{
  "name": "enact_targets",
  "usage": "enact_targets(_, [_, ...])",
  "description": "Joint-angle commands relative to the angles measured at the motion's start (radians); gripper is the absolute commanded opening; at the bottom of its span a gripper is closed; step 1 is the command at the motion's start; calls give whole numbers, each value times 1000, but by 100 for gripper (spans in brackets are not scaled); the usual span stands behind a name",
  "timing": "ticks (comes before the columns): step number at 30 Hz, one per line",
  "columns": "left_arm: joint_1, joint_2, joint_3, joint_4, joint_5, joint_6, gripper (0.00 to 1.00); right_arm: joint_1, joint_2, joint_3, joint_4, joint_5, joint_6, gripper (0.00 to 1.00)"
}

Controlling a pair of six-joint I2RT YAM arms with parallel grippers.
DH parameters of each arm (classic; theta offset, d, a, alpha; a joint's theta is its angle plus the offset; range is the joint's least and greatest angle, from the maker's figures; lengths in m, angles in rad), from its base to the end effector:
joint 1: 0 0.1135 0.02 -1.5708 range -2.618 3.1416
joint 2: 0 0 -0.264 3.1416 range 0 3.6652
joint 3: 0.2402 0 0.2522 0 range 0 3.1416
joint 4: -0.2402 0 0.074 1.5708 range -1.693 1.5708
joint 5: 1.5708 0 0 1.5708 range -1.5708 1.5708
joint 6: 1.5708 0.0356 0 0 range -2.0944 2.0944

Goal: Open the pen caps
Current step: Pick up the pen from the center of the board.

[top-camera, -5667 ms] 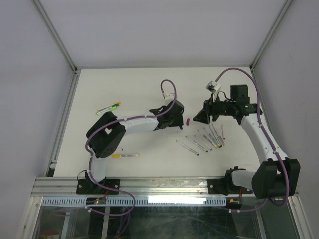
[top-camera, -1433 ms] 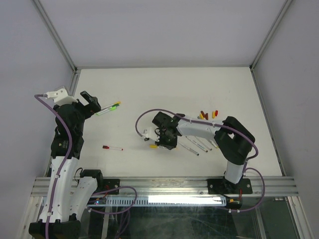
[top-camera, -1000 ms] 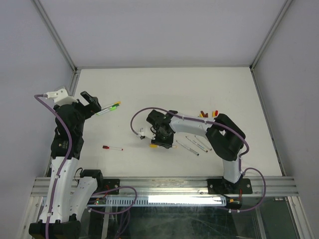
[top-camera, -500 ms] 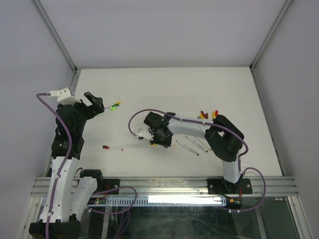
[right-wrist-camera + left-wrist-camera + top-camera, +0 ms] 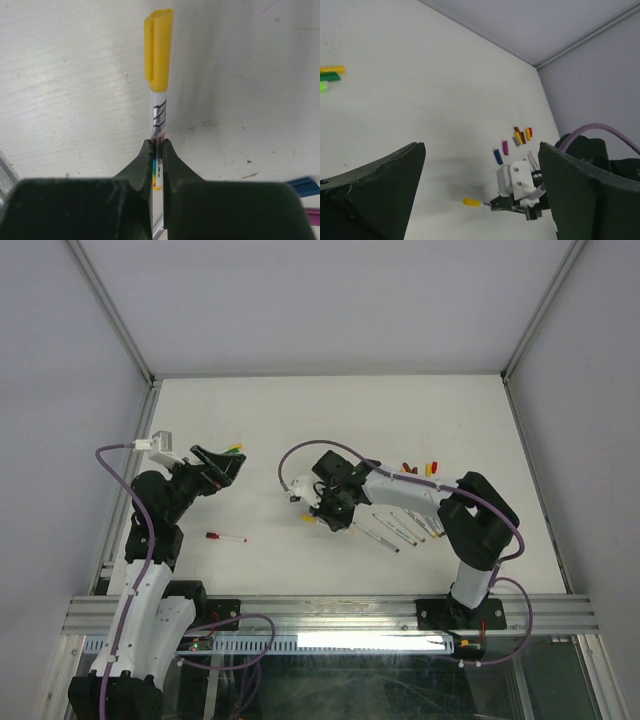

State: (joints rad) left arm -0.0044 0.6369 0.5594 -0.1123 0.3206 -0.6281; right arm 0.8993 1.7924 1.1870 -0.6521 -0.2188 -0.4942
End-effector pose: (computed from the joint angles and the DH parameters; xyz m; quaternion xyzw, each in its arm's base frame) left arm 0.1624 -0.0119 0.2910 -0.1367 0.7555 -0.3125 0.5593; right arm 0.2099 0.2766 0.1775 -0.6431 0.7421 0.1368 0.1302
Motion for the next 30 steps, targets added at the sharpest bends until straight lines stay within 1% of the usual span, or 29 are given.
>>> enact_targets(1, [0,-16,-122,299,169,-246,99,-52,-88,4,70,-151,39,0])
enact_targets(5, [-78,4,-227,453,131,-332,99,-108,-116,-8,82,-224,56,0])
enact_targets(9, [-248,59,-274,552,8,-337,99,-168,-130,-16,89,-314,76,0])
enact_targets(10, [-275,77,-281,589,-13,-337,99,-181,-136,-18,92,-328,79,0])
enact_targets(15, [-348,174,-335,785,-59,-367,99,-234,-157,-28,105,-405,102,0])
enact_targets(18, [-388,235,-351,866,-92,-379,99,-270,-159,-33,111,-463,122,0])
enact_targets(25, [-484,382,-356,974,-224,-443,99,-316,-156,-41,132,-523,148,0])
enact_targets(30, [-568,506,-317,980,-350,-530,99,-324,-143,-43,143,-530,155,0])
